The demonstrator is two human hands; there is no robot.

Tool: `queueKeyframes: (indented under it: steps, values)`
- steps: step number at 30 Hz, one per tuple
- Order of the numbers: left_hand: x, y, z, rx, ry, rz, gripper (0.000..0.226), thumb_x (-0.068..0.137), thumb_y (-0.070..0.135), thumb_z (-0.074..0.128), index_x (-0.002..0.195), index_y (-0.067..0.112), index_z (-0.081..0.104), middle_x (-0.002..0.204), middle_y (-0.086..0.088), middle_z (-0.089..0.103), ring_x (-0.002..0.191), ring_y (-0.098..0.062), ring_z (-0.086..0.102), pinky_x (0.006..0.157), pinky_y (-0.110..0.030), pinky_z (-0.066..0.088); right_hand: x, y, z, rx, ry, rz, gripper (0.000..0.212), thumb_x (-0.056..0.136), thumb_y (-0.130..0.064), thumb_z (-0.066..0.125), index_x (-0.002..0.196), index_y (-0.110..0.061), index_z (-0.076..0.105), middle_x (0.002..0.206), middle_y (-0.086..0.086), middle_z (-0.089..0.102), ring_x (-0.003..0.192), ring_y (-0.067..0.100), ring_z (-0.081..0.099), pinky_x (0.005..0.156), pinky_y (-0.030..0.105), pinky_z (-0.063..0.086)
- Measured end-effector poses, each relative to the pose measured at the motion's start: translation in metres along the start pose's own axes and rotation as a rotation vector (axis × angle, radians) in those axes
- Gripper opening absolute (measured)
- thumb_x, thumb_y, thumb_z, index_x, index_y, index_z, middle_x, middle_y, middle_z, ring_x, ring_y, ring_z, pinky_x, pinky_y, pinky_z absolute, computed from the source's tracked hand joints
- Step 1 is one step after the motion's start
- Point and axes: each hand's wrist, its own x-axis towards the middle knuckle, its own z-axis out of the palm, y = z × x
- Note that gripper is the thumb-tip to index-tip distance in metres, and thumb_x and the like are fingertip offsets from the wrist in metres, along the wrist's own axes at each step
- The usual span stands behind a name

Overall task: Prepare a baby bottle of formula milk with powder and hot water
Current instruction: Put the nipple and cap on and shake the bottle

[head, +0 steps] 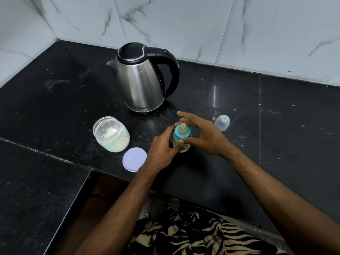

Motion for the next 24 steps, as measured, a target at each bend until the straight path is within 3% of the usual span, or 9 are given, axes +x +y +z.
queueKeyframes:
  steps: [3, 7, 11, 14, 17, 21, 24]
  values:
    - [-0.003, -0.001, 0.003, 0.008, 0.04, 0.019, 0.053, 0.085, 0.031, 0.077, 0.132, 0.029, 0.054, 0.117, 0.016, 0.067, 0.109, 0.003, 0.063, 0.094, -0.022, 0.052, -0.008, -0.002, 0.015, 0.065, 0.149, 0.045, 0.073, 0.076, -0.026, 0.084, 0.138, -0.021, 0.046, 0.125, -0.009, 0.066, 0.121, 0.0, 0.058, 0.105, 0.027, 0.047]
    - [-0.004, -0.002, 0.003, 0.029, 0.044, 0.013, 0.049, 0.086, 0.034, 0.072, 0.131, 0.031, 0.054, 0.118, 0.013, 0.069, 0.11, -0.001, 0.064, 0.096, -0.033, 0.055, -0.017, -0.009, 0.038, 0.128, 0.35, 0.061, 0.063, 0.076, -0.019, 0.085, 0.129, -0.014, 0.051, 0.122, -0.008, 0.067, 0.116, -0.004, 0.059, 0.097, 0.014, 0.046]
    - [0.0, 0.002, -0.002, 0.068, -0.002, 0.002, 0.054, 0.083, 0.036, 0.078, 0.131, 0.027, 0.055, 0.117, 0.012, 0.069, 0.109, -0.005, 0.064, 0.095, -0.031, 0.054, -0.009, -0.005, 0.011, 0.093, 0.141, 0.008, 0.066, 0.078, -0.02, 0.083, 0.136, -0.012, 0.052, 0.132, -0.005, 0.063, 0.125, 0.004, 0.056, 0.107, 0.031, 0.046]
    - [0.002, 0.003, -0.003, 0.086, -0.012, -0.005, 0.056, 0.078, 0.034, 0.082, 0.127, 0.025, 0.057, 0.112, 0.013, 0.07, 0.104, -0.003, 0.065, 0.09, -0.026, 0.054, -0.003, -0.003, 0.0, 0.076, 0.029, 0.006, 0.075, 0.078, -0.018, 0.083, 0.142, -0.018, 0.046, 0.132, -0.004, 0.063, 0.128, 0.003, 0.054, 0.111, 0.03, 0.042]
    - [-0.002, 0.003, -0.001, 0.07, 0.02, -0.002, 0.056, 0.082, 0.036, 0.078, 0.132, 0.029, 0.055, 0.115, 0.014, 0.069, 0.107, -0.002, 0.064, 0.092, -0.028, 0.054, -0.006, -0.002, 0.011, 0.077, 0.142, 0.028, 0.072, 0.075, -0.024, 0.085, 0.137, -0.019, 0.048, 0.125, -0.006, 0.067, 0.122, 0.003, 0.058, 0.107, 0.031, 0.047]
    - [-0.005, 0.004, 0.001, 0.082, 0.023, -0.005, 0.049, 0.088, 0.033, 0.071, 0.134, 0.03, 0.053, 0.118, 0.012, 0.069, 0.109, -0.005, 0.064, 0.096, -0.035, 0.054, -0.018, -0.007, 0.041, 0.164, 0.385, 0.077, 0.056, 0.074, -0.018, 0.086, 0.12, -0.015, 0.053, 0.118, -0.012, 0.067, 0.115, -0.002, 0.061, 0.098, 0.019, 0.049]
    - [0.0, 0.006, -0.003, 0.092, -0.003, -0.022, 0.054, 0.084, 0.034, 0.076, 0.133, 0.026, 0.055, 0.117, 0.009, 0.07, 0.108, -0.007, 0.065, 0.095, -0.034, 0.055, -0.013, -0.006, 0.027, 0.149, 0.292, 0.053, 0.055, 0.075, -0.019, 0.086, 0.12, -0.014, 0.056, 0.121, -0.008, 0.068, 0.117, 0.003, 0.061, 0.101, 0.025, 0.049]
